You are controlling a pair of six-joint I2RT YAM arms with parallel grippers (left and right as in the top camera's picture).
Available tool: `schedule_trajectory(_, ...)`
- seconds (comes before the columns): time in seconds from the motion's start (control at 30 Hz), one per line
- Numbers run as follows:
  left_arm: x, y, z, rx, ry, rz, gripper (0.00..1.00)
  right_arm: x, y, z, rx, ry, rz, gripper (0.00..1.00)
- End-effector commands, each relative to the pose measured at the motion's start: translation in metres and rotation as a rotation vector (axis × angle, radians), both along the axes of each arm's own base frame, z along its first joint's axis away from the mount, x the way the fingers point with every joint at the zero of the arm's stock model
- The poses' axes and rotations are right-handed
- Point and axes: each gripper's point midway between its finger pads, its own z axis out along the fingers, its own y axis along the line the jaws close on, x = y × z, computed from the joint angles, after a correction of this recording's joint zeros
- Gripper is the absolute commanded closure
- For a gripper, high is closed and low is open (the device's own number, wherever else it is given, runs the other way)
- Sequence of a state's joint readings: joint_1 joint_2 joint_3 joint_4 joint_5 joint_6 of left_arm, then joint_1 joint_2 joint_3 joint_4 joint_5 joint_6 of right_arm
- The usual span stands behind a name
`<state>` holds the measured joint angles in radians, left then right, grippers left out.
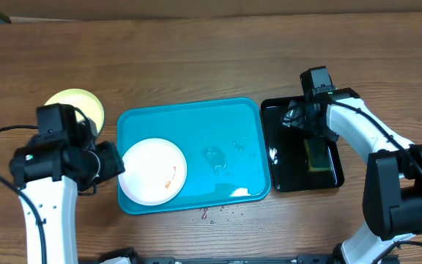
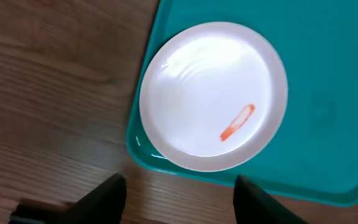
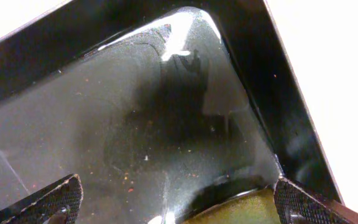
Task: Clean dirty plates on tray and stack at the side
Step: 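Move the left gripper back to the remaining white plate on the teal tray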
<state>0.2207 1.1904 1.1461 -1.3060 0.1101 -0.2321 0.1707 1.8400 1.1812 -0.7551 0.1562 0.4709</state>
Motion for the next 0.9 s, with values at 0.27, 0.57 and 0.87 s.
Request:
schedule_trajectory(0.27, 0.018, 0.012, -0.072, 0.040, 0.074, 0.003, 0.61, 0.001, -0.001, 0.003, 0.003, -0.009, -0.008, 0.00)
schedule_trajectory(0.57, 0.037, 0.023, -0.125, 0.068, 0.140, 0.008, 0.56, 0.001, -0.001, 0.003, 0.003, -0.009, -0.008, 0.00)
schedule_trajectory(0.87, 0.023, 0.016, -0.157, 0.017, 0.278, -0.014, 0.60, 0.001, -0.001, 0.003, 0.003, -0.009, -0.008, 0.00)
